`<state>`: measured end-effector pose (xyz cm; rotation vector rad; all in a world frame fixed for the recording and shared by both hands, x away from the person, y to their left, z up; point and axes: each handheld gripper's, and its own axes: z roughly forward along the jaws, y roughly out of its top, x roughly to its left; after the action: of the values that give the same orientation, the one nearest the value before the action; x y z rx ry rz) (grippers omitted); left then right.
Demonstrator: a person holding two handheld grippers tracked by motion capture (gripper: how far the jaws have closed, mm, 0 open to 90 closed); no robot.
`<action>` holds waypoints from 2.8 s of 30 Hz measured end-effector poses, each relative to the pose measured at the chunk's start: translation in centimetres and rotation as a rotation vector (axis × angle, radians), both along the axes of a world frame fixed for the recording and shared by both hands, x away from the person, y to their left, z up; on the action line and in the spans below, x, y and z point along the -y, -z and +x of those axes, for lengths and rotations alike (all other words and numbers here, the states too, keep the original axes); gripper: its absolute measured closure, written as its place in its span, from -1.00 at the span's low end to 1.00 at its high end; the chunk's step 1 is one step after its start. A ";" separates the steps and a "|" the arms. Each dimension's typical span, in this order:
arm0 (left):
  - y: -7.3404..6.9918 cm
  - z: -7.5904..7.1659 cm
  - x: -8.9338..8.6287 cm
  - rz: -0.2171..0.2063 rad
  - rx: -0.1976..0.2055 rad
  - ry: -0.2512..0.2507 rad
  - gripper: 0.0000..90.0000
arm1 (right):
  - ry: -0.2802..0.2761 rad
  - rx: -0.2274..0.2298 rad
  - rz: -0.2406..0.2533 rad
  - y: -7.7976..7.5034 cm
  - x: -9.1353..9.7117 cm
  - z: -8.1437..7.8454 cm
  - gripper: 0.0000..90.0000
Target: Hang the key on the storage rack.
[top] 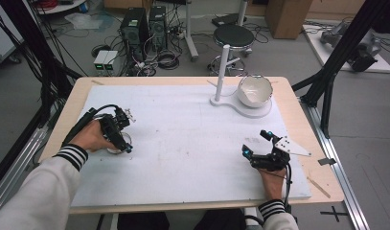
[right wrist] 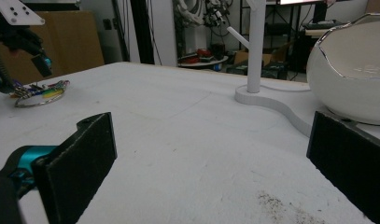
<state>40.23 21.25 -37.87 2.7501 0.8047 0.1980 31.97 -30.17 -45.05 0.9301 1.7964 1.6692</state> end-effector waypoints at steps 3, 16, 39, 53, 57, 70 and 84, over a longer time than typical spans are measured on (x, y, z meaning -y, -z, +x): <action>0.1 0.0 0.0 0.017 -0.011 -0.011 -0.71 | 0.000 -0.001 0.002 0.0 0.0 0.0 -0.98; 0.9 -0.4 0.6 0.092 -0.052 -0.061 -0.27 | -0.001 -0.001 0.000 0.0 0.0 0.0 -0.98; 1.7 0.1 1.3 0.158 -0.145 -0.116 0.32 | -0.002 -0.001 0.001 0.0 0.0 0.0 -0.98; 2.1 0.2 1.6 0.185 -0.164 -0.119 0.55 | -0.002 -0.002 0.001 0.0 0.0 0.0 -0.98; 2.1 0.2 1.7 0.192 -0.166 -0.117 0.57 | -0.002 -0.001 0.000 0.0 0.0 0.0 -0.98; 2.4 0.2 1.9 0.208 -0.180 -0.125 0.78 | -0.002 -0.002 0.001 0.0 0.0 0.0 -0.98; 2.4 0.0 2.0 0.209 -0.169 -0.103 0.89 | -0.002 -0.001 0.000 0.0 0.0 0.0 -0.98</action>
<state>40.20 19.21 -40.26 2.9535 1.0247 0.0742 31.94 -30.14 -45.05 0.9303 1.7987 1.6700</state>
